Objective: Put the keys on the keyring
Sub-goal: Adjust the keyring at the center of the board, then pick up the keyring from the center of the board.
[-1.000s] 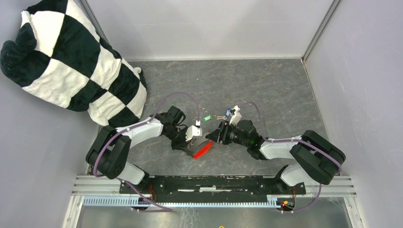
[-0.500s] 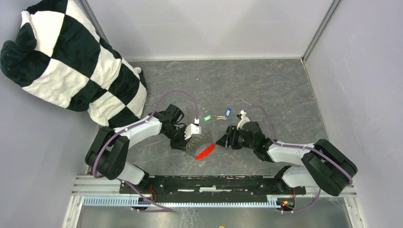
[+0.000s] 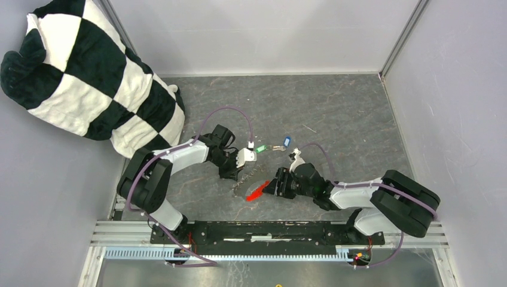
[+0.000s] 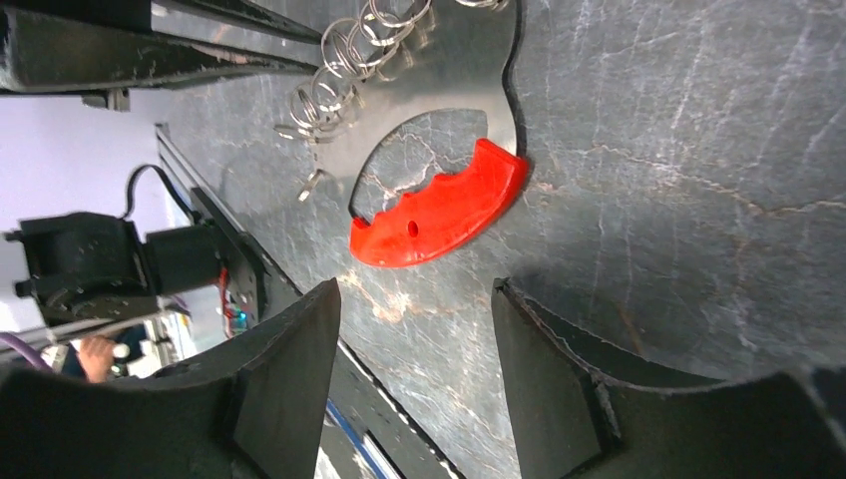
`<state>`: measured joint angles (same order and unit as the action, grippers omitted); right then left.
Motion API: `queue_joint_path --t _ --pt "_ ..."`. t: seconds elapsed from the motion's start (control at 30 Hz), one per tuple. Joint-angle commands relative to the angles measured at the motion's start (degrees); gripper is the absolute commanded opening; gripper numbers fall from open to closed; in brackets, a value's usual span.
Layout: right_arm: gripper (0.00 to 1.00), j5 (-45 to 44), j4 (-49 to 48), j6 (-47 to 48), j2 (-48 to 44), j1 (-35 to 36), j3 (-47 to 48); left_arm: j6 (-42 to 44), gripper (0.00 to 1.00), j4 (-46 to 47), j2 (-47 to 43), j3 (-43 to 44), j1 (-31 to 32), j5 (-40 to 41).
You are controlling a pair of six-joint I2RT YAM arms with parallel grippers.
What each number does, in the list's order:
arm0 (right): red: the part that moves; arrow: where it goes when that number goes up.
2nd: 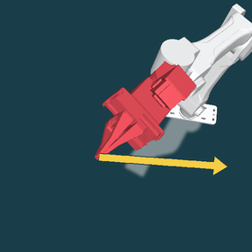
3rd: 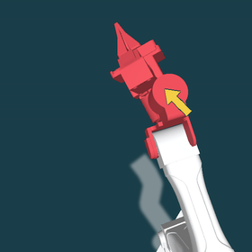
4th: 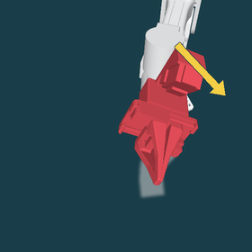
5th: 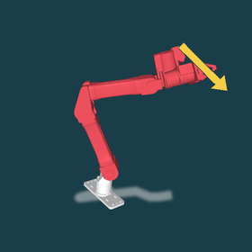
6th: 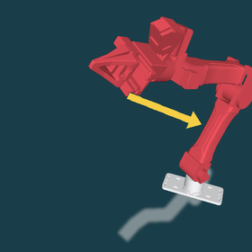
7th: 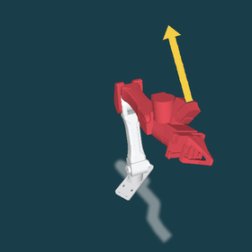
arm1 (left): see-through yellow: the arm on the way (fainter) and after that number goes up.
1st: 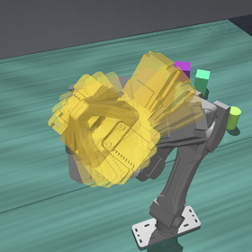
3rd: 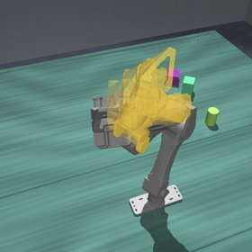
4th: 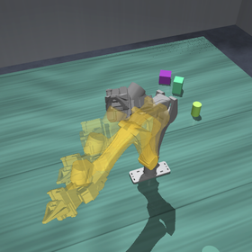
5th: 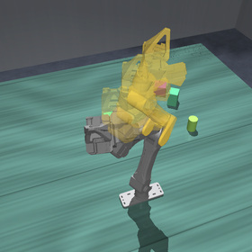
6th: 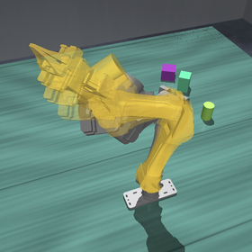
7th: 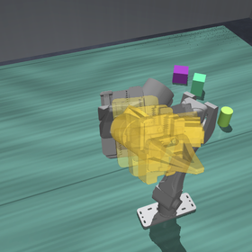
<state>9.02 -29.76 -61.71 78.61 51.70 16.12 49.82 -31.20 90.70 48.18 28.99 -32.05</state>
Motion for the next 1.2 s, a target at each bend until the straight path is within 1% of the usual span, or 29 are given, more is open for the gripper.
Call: queue_joint_path --t 0.0,0.07,0.13,0.27,0.4,0.5,0.63,0.67,0.73,0.8,0.87,1.0,1.03,1.17 --pt "0.65 -6.3 -3.1 -6.3 3.6 1.2 -1.0 2.7 0.26 -1.1 1.4 1.9 0.1 -3.6" --pt "0.65 -7.3 -5.4 -6.9 5.1 1.2 -0.3 1.6 0.31 -1.6 2.0 2.5 0.2 -5.6" --pt "0.65 -7.4 -7.1 -6.9 7.3 1.2 1.2 1.5 0.33 -1.7 2.7 2.6 0.4 -6.4" --pt "0.64 -7.1 -11.1 -7.0 10.3 1.0 3.2 1.9 0.31 -1.7 3.0 1.8 1.1 -7.9" --pt "0.64 -7.2 -13.1 -6.9 10.5 0.3 3.4 2.5 0.3 -2.1 0.9 0.2 1.3 -9.2" --pt "0.64 -7.3 -12.1 -5.4 9.7 -0.6 3.4 2.9 0.3 -4.3 0.0 0.8 1.4 -10.2" --pt "0.63 -8.6 -6.9 -1.2 6.4 -1.0 3.5 1.4 0.32 -2.7 -2.2 1.9 0.6 -5.4" --pt "0.63 -8.7 -6.2 -0.5 5.6 -1.1 3.3 0.6 0.34 -2.2 -2.5 2.5 0.2 -4.3" --pt "0.63 -8.7 -5.6 0.2 4.4 -1.1 2.3 -1.6 0.46 -1.4 -2.6 3.9 -0.2 -3.4" --pt "0.63 -8.7 -5.6 0.4 3.4 -1.1 1.2 -3.5 0.52 -0.8 -2.4 5.0 -0.2 -2.9" --pt "0.63 -8.7 -6.5 0.3 2.6 -1.1 -0.3 -2.7 0.57 -0.9 -1.9 5.3 -0.1 -3.7" --pt "0.63 -8.7 -6.7 1.3 0.6 -1.1 -2.0 -0.1 0.6 -1.2 1.0 6.3 -0.1 -3.3" --pt "0.63 -8.7 -6.6 1.5 -0.1 -1.1 -2.4 0.7 0.64 -1.2 2.2 7.0 -0.1 -3.2" --pt "0.63 -8.7 -6.8 1.9 -2.2 -1.1 -3.9 3.7 0.67 -2.5 5.3 9.2 0.1 -2.6"
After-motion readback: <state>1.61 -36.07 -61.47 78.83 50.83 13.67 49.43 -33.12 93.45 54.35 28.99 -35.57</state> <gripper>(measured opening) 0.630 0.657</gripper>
